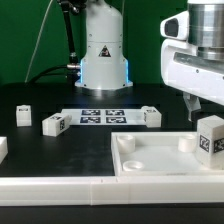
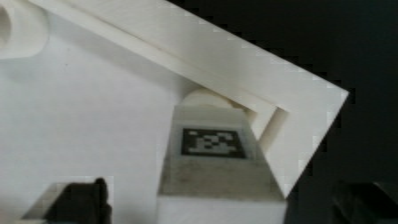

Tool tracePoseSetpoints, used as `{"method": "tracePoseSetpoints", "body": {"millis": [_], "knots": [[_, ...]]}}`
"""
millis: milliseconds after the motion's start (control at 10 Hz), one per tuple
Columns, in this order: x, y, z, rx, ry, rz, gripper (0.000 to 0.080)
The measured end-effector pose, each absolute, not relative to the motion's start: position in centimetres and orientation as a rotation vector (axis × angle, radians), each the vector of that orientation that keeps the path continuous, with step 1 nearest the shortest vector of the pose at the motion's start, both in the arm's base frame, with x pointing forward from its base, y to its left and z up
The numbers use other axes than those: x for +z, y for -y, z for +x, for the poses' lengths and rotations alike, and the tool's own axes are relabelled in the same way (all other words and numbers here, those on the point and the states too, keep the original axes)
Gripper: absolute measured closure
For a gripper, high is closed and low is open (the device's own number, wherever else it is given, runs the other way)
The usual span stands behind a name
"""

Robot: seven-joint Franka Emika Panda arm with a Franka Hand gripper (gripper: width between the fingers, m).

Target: Assemble one leg

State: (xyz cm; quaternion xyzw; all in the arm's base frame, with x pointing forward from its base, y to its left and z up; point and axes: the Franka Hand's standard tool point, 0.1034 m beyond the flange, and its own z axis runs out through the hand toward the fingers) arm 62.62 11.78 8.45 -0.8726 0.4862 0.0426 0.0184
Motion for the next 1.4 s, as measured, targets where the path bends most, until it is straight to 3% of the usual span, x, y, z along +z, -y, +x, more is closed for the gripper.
{"method": "tracePoseSetpoints", "body": {"millis": [200, 800, 1200, 1400], "knots": [[8.4, -11.78, 62.57, 0.129, -1.193, -2.855, 0.0152], [8.24, -11.85, 62.51, 0.1, -0.203, -3.066, 0.015], [8.21, -11.79, 62.51, 0.08, 0.337, -3.044, 0.015], [8.21, -11.78, 62.52, 0.078, 0.381, -3.038, 0.0162]]}}
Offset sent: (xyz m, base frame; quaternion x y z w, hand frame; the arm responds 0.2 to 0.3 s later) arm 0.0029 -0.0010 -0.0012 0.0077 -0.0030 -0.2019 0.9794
